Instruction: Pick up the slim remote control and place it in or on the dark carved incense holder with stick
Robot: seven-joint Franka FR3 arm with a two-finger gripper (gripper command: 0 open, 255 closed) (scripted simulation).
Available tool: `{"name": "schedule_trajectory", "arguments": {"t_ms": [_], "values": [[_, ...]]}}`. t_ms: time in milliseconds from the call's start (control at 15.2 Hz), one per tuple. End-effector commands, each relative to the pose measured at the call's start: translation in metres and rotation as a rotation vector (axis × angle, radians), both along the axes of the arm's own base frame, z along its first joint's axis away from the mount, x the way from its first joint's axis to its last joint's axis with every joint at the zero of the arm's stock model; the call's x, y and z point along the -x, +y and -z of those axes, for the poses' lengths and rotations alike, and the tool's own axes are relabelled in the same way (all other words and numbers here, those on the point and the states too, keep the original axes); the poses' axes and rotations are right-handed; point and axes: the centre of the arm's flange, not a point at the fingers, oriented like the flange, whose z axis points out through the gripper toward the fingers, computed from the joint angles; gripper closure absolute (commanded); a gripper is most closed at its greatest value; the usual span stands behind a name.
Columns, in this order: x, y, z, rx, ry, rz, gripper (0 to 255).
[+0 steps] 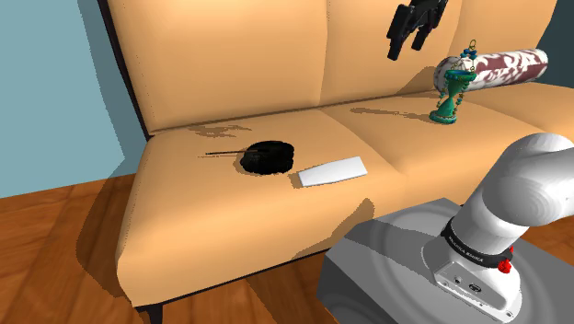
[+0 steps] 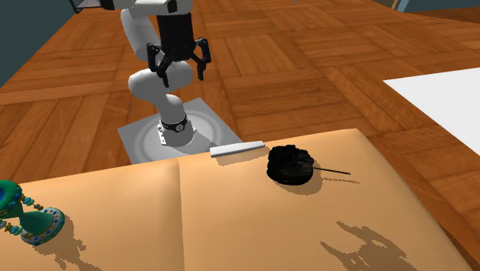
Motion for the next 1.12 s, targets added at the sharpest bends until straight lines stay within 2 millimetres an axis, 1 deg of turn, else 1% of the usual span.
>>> {"name": "schedule_trajectory", "arguments": {"t_ms": [0,264,528,792,1056], "values": [[0.0,0.0,0.0,0.0,0.0,0.0,0],[-0.012,0.032,0.043,0.06,-0.007,-0.199,0],[-0.019,0.063,0.088,0.12,-0.015,-0.397,0],[-0.02,0.092,0.135,0.179,-0.022,-0.596,0],[-0.016,0.118,0.183,0.239,-0.03,-0.794,0]]}}
